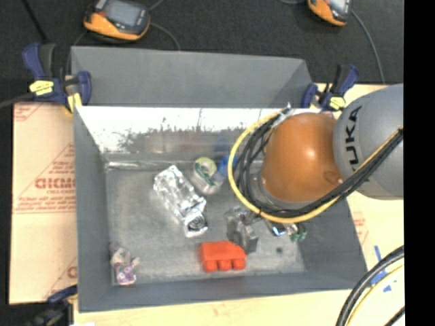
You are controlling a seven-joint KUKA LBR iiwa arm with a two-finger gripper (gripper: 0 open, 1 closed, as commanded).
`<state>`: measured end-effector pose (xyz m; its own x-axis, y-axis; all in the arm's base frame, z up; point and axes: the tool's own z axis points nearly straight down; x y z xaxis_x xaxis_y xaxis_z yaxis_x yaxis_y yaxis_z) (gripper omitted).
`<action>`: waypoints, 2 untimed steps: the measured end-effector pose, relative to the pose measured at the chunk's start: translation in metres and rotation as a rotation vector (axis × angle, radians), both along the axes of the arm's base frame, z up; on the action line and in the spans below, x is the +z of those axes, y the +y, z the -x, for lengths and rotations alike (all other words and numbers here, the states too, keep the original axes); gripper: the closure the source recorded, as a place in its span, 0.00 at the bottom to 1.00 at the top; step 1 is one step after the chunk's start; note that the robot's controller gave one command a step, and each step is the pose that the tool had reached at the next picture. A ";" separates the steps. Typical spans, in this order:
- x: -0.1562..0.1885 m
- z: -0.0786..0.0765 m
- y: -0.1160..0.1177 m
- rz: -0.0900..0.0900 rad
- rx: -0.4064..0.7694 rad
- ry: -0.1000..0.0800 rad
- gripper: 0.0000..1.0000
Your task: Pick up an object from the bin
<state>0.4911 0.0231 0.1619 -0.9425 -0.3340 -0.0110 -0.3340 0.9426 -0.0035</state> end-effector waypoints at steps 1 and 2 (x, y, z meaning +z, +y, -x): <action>-0.005 0.002 0.000 0.000 0.000 0.009 0.00; -0.094 0.003 -0.015 -0.001 -0.026 0.008 0.00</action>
Offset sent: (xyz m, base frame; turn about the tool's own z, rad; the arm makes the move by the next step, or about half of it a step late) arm 0.0000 0.0000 0.0000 0.0000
